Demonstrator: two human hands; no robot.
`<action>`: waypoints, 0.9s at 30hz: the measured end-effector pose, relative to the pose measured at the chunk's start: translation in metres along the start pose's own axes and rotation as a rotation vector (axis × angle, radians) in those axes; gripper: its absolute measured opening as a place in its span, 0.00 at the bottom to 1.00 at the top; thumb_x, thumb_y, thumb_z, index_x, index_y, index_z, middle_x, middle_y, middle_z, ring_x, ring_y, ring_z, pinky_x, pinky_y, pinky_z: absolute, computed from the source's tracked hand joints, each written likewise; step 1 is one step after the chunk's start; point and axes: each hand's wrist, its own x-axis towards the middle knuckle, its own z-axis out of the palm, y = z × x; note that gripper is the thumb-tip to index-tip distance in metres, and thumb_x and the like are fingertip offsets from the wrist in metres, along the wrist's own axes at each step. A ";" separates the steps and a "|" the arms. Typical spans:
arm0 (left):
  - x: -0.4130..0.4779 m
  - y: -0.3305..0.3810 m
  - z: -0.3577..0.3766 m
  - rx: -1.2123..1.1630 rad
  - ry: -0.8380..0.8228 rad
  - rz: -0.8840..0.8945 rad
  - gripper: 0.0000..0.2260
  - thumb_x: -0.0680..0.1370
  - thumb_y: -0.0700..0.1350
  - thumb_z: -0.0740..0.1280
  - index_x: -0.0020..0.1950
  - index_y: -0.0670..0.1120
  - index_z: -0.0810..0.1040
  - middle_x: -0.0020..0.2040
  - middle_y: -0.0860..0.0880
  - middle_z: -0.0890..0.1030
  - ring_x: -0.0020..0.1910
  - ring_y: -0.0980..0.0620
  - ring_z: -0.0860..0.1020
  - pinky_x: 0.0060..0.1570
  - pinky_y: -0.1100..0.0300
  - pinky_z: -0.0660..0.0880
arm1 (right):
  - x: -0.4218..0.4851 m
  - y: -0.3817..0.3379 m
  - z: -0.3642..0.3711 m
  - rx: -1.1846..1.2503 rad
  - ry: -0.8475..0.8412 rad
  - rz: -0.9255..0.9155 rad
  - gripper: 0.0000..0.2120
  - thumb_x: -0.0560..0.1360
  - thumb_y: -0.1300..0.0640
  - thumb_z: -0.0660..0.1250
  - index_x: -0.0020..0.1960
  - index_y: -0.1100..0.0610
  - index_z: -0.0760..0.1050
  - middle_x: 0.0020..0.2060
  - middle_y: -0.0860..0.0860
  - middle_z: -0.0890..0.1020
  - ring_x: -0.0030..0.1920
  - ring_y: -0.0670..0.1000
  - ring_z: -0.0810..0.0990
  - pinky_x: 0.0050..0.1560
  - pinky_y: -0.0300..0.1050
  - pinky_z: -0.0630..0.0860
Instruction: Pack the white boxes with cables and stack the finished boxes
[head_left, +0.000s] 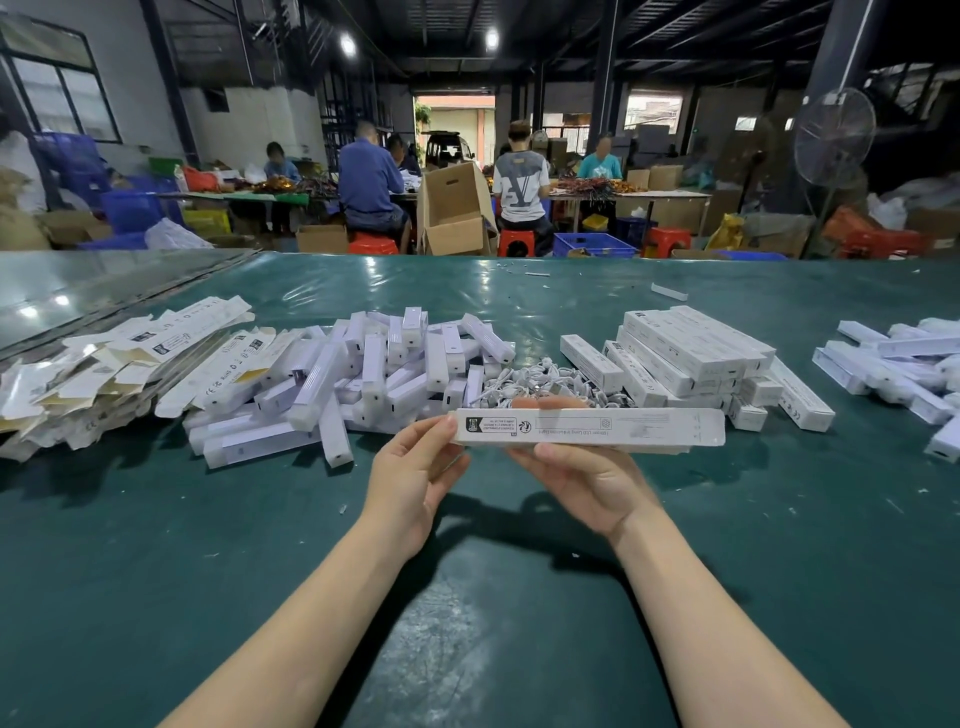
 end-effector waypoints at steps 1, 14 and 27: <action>0.000 0.000 0.000 -0.022 0.014 -0.012 0.05 0.75 0.38 0.64 0.41 0.44 0.77 0.33 0.50 0.83 0.34 0.55 0.79 0.33 0.66 0.78 | 0.000 0.000 0.000 0.011 0.003 -0.002 0.17 0.61 0.70 0.68 0.44 0.52 0.83 0.48 0.52 0.84 0.51 0.53 0.82 0.55 0.48 0.78; -0.022 -0.011 0.026 0.241 0.080 0.199 0.10 0.80 0.42 0.59 0.53 0.49 0.79 0.47 0.55 0.81 0.48 0.56 0.77 0.48 0.62 0.74 | 0.004 0.006 0.003 0.011 0.164 -0.002 0.17 0.61 0.71 0.65 0.40 0.52 0.83 0.42 0.53 0.85 0.45 0.51 0.83 0.50 0.44 0.80; -0.008 -0.010 0.002 1.322 -0.151 0.277 0.17 0.74 0.48 0.66 0.62 0.49 0.74 0.51 0.52 0.81 0.53 0.51 0.76 0.56 0.57 0.71 | 0.007 0.010 0.016 -1.314 0.764 -0.505 0.09 0.62 0.64 0.67 0.32 0.57 0.66 0.32 0.53 0.71 0.33 0.54 0.68 0.33 0.42 0.60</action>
